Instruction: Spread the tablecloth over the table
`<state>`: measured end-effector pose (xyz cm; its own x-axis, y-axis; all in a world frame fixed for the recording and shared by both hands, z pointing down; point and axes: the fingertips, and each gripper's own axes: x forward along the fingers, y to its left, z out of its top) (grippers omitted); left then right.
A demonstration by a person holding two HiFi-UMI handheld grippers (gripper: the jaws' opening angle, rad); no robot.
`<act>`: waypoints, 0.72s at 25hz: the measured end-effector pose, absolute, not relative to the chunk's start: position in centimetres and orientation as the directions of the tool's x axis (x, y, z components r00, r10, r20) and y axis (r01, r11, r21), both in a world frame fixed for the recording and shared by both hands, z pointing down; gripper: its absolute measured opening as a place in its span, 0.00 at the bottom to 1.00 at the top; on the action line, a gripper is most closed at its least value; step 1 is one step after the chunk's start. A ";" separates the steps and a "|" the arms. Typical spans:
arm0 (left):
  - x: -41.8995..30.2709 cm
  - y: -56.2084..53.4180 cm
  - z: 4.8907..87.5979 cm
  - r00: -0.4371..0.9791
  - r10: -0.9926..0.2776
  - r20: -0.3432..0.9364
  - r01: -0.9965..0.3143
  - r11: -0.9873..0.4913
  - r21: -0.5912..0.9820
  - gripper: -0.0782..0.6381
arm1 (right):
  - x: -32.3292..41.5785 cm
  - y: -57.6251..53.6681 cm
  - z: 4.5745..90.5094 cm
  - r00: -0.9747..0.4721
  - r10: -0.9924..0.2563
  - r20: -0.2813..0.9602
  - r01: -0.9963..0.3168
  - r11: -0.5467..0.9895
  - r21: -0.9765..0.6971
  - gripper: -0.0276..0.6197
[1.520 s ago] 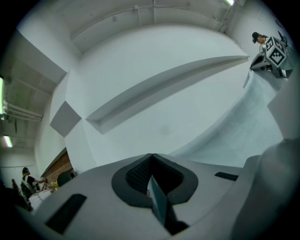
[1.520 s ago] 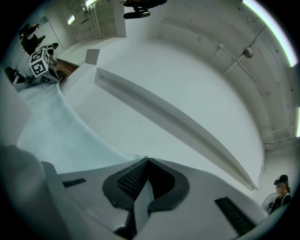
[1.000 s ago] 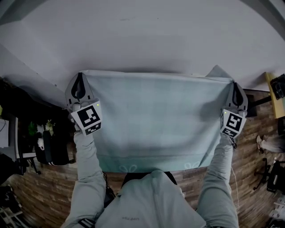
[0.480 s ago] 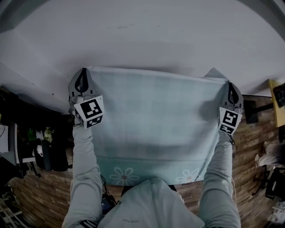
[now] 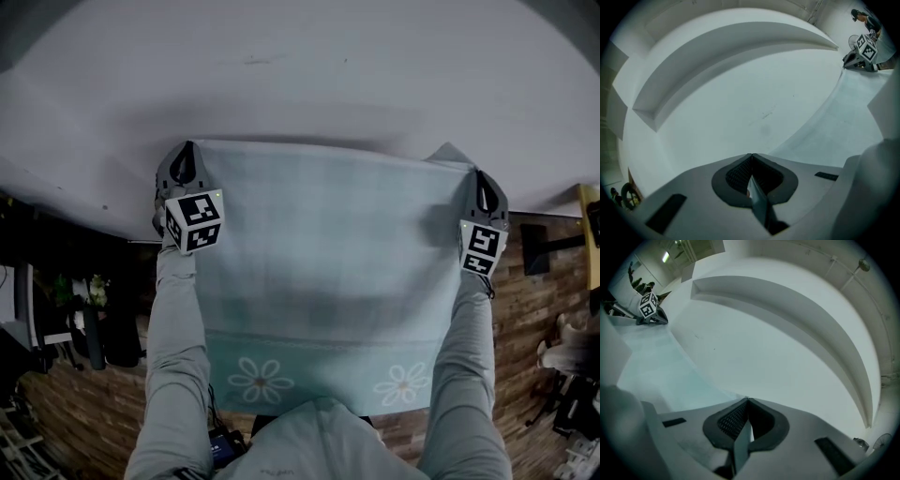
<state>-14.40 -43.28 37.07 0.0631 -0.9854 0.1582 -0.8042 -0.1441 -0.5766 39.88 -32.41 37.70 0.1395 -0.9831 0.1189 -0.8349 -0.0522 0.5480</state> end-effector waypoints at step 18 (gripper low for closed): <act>-15.2 -43.1 54.4 0.083 -0.807 0.585 -0.789 -0.412 -0.456 0.24 | 39.0 -33.1 57.7 0.014 -0.832 0.555 -0.943 0.173 0.283 0.08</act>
